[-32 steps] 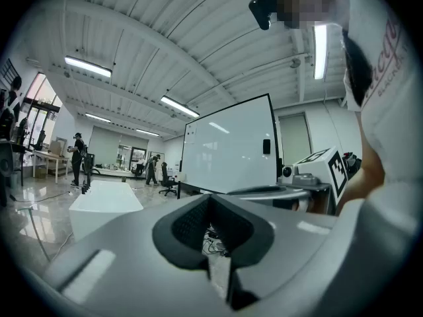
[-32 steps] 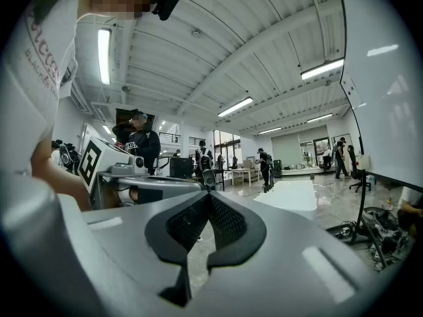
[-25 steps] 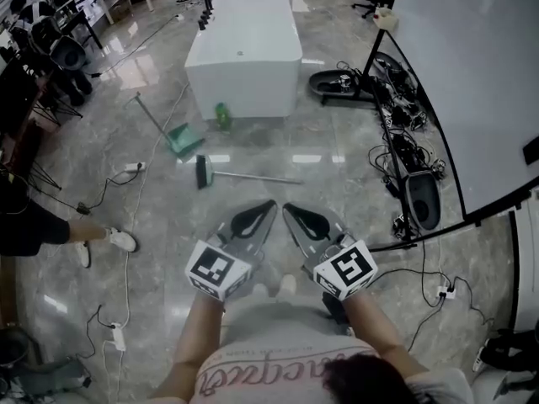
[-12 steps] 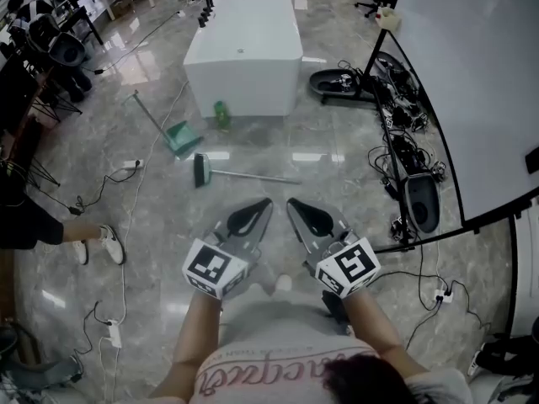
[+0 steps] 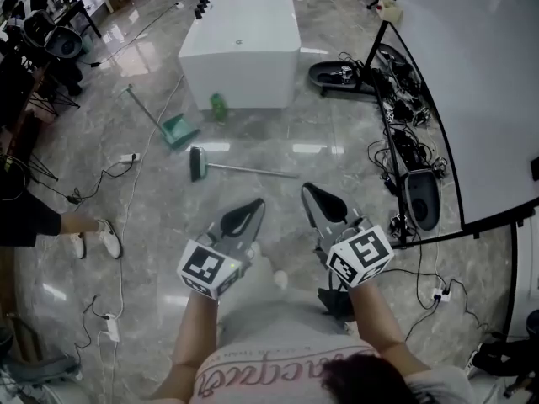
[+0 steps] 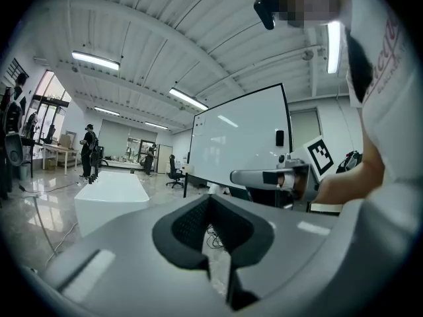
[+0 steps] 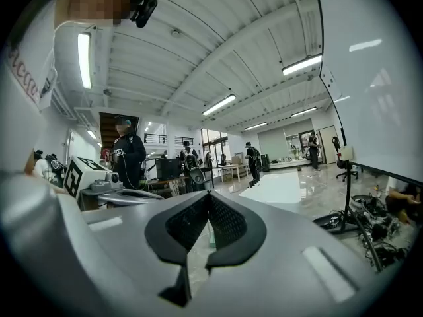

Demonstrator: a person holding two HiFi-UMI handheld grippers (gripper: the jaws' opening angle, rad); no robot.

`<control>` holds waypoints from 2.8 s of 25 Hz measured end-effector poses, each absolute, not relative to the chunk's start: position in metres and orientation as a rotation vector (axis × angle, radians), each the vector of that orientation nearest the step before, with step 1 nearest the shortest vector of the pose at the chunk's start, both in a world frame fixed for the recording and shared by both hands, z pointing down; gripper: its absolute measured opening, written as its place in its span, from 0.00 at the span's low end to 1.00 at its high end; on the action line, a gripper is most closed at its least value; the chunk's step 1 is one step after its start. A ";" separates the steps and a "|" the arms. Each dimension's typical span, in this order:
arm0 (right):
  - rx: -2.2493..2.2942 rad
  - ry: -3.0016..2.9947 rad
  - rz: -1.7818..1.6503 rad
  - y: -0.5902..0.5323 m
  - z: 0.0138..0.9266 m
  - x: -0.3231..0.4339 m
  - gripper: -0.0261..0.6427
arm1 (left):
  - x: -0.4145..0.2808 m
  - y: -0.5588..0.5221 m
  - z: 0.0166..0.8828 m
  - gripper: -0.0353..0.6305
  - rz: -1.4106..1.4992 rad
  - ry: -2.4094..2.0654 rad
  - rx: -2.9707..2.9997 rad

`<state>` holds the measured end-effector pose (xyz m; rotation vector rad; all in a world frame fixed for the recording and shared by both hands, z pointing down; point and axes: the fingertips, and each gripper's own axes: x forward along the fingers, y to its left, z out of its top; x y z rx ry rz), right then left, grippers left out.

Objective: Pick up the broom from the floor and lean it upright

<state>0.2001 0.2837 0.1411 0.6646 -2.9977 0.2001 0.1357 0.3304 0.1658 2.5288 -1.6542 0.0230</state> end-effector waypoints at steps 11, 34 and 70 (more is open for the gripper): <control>0.608 -2.940 0.220 0.236 0.162 0.171 0.04 | 0.116 0.264 0.176 0.05 0.088 -1.588 2.555; 0.627 -2.773 0.300 0.053 0.238 0.066 0.04 | 0.030 0.062 0.258 0.05 0.209 -1.323 2.551; 0.621 -2.264 0.727 -0.044 0.726 0.057 0.04 | 0.014 -0.002 0.802 0.22 1.187 -0.671 2.122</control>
